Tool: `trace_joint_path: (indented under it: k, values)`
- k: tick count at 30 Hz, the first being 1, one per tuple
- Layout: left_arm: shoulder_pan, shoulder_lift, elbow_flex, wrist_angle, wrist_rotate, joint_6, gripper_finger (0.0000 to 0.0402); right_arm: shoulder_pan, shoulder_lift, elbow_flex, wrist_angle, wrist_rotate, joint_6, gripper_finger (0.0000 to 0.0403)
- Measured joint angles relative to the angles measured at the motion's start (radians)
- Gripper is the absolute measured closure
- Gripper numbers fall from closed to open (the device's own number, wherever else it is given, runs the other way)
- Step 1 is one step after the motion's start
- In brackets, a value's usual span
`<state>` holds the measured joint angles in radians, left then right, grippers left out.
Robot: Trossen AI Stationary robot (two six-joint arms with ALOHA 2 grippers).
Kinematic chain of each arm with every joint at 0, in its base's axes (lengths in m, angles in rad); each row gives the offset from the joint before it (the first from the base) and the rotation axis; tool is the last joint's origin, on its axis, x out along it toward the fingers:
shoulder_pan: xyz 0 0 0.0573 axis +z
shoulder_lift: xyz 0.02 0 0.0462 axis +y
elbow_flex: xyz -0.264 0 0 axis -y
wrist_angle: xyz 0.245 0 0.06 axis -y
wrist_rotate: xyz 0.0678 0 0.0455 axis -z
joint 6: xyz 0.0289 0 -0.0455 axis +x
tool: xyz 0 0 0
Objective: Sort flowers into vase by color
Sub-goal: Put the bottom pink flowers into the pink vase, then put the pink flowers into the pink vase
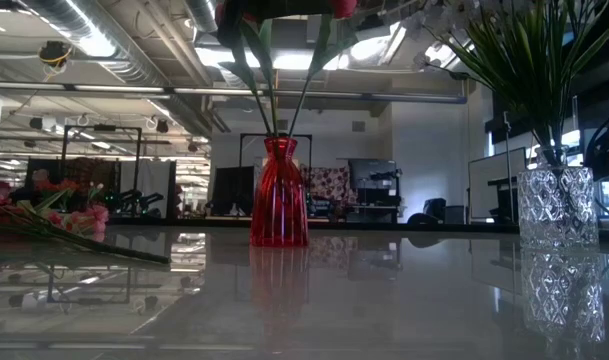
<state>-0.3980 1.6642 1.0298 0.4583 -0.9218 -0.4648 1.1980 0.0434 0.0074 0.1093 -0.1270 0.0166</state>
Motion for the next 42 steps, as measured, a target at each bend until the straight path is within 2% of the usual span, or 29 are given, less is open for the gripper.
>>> trace_joint_path:
  k: [8, 14, 21, 28, 31, 37, 42]
  values:
    - [0.006, 0.0, 0.0, 0.0, 0.0, 0.005, 0.0319, 0.0, 0.0, 0.023, -0.106, 0.063, 0.001, 0.0227]
    - [0.007, 0.0, 0.0, -0.004, 0.0, 0.005, 0.0319, 0.0, 0.0, 0.087, -0.182, 0.037, 0.058, 0.0174]
    - [0.007, 0.0, 0.0, -0.028, 0.0, 0.005, 0.0319, 0.0, 0.0, 0.14, -0.3, 0.027, 0.154, 0.0162]
    - [0.007, 0.0, 0.0, -0.132, 0.0, -0.046, 0.0319, 0.0, 0.0, 0.244, -0.518, 0.085, 0.271, 0.0162]
    - [0.007, 0.0, 0.0, -0.173, 0.0, -0.079, 0.0319, 0.0, 0.0, 0.275, -0.546, 0.092, 0.328, 0.0162]
    - [0.007, 0.0, 0.0, -0.233, 0.0, -0.126, 0.0319, 0.0, 0.0, 0.318, -0.578, 0.071, 0.519, 0.0162]
    - [0.007, 0.0, 0.0, -0.257, 0.001, -0.135, 0.0319, 0.0, 0.0, 0.416, -0.748, 0.029, 0.669, 0.0162]
